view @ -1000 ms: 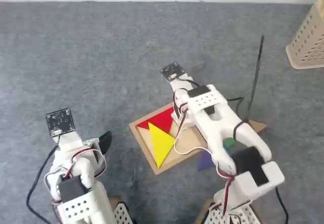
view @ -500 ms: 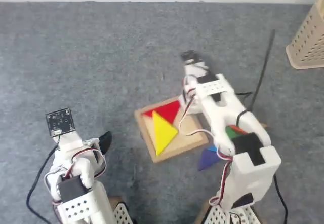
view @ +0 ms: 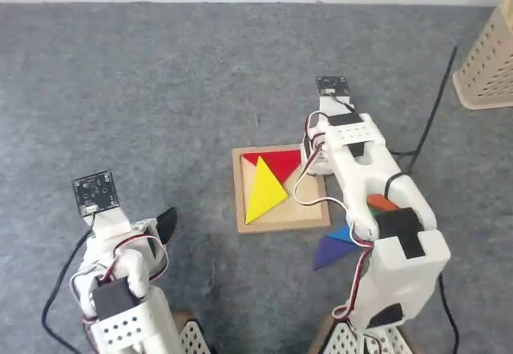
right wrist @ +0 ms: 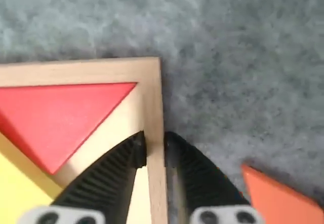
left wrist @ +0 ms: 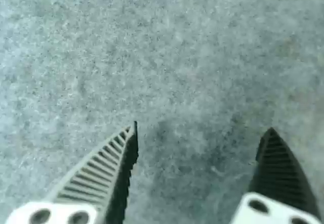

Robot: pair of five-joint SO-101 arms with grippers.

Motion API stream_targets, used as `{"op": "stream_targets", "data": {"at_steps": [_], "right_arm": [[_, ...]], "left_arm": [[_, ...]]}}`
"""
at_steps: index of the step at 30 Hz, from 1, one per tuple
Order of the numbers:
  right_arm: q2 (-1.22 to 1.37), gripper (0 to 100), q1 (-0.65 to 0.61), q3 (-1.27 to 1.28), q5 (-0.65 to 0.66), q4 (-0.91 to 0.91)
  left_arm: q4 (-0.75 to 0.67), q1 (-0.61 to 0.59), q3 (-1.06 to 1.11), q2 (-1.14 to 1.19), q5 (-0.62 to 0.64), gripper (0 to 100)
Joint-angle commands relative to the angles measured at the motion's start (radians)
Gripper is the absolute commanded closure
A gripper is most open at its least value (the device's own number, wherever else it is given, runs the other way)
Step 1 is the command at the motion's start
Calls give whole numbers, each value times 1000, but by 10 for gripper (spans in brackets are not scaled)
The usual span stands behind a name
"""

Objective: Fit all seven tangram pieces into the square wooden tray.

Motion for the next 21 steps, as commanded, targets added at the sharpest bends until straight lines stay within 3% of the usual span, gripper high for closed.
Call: {"op": "stream_targets", "data": {"at_steps": [1,4,7,10,21], "right_arm": [[-131,755,12,-44,-11,48],[-208,770,-35,-40,-9,54],[-271,872,-102,-18,3,50],[-315,991,-188,54,147,28],[-260,972,-237,196,227,-93]], "left_arm": [[-2,2,-13,-12,-2,646],[-2,2,-13,-12,-2,646],[-2,2,-13,-12,-2,646],[-2,2,-13,-12,-2,646],[-2,2,-13,-12,-2,646]]}}
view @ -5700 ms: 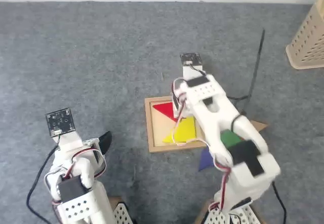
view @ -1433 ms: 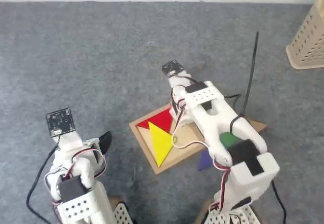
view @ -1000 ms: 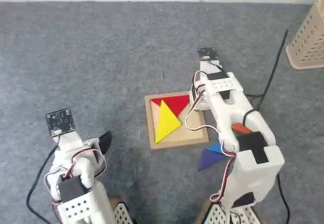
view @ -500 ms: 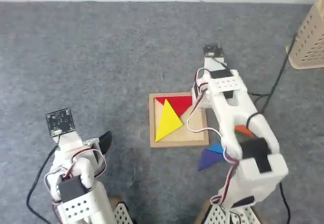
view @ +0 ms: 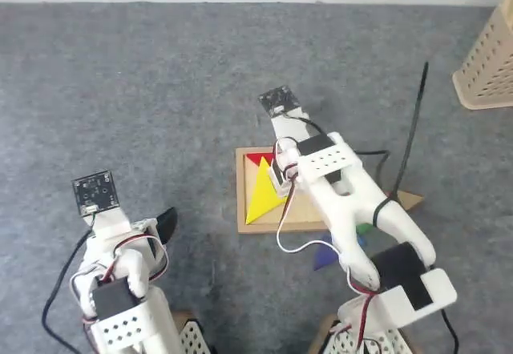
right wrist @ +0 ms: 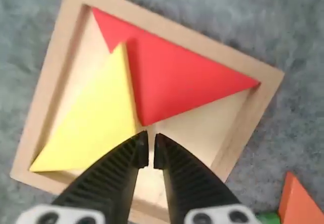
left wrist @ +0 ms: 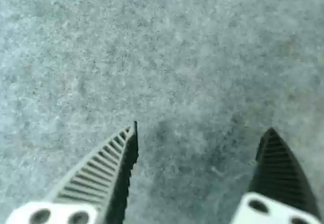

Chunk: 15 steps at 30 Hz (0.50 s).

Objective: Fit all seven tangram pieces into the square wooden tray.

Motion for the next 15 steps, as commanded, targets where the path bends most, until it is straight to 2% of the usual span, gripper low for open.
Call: {"op": "stream_targets", "data": {"at_steps": [1,15], "right_arm": [[4,972,-15,-9,26,-39],[150,972,-48,-158,31,-41]], "left_arm": [[-2,2,-13,-12,-2,646],[-2,2,-13,-12,-2,646]]}}
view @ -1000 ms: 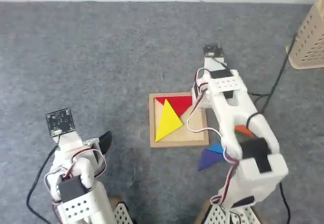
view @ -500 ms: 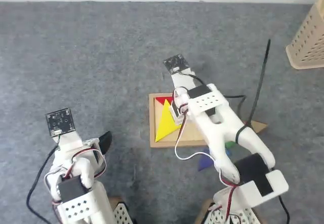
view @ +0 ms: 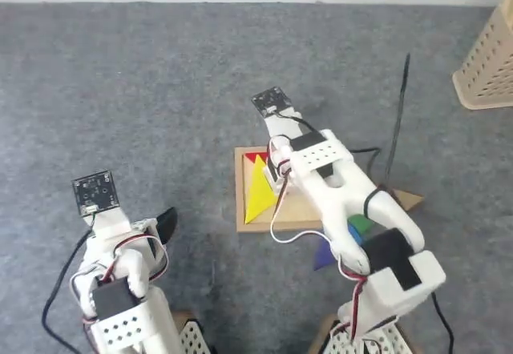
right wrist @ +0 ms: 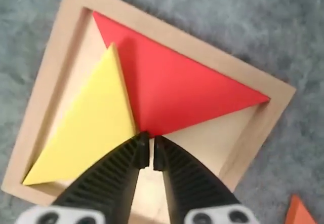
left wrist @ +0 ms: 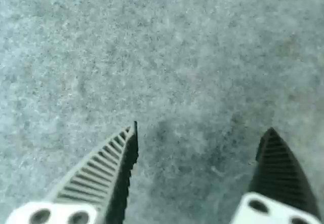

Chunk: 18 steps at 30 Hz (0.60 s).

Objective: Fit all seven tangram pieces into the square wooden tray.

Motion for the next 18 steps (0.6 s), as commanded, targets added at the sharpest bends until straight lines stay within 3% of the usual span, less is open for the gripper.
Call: {"op": "stream_targets", "data": {"at_steps": [1,12,18], "right_arm": [[21,972,-38,-89,11,-12],[15,972,-30,-121,9,-5],[-185,972,16,-80,5,105]], "left_arm": [[-2,2,-13,-12,-2,646],[-2,2,-13,-12,-2,646],[-2,2,-13,-12,-2,646]]}}
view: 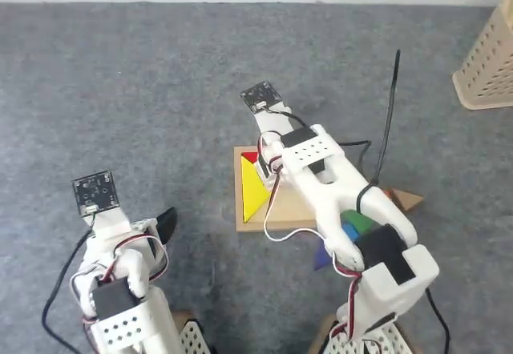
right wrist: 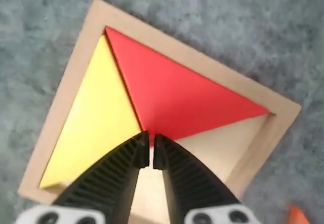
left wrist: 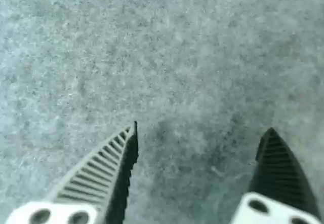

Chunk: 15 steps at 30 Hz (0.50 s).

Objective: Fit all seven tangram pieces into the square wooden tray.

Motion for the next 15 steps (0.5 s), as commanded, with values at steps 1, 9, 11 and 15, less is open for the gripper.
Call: {"op": "stream_targets", "data": {"at_steps": [1,9,11,15], "right_arm": [[-237,972,62,14,5,97],[-507,967,303,181,26,255],[-512,966,354,198,81,303],[-522,898,432,236,241,381]], "left_arm": [[-2,2,-13,-12,-2,646],[-2,2,-13,-12,-2,646],[-2,2,-13,-12,-2,646],[-2,2,-13,-12,-2,646]]}}
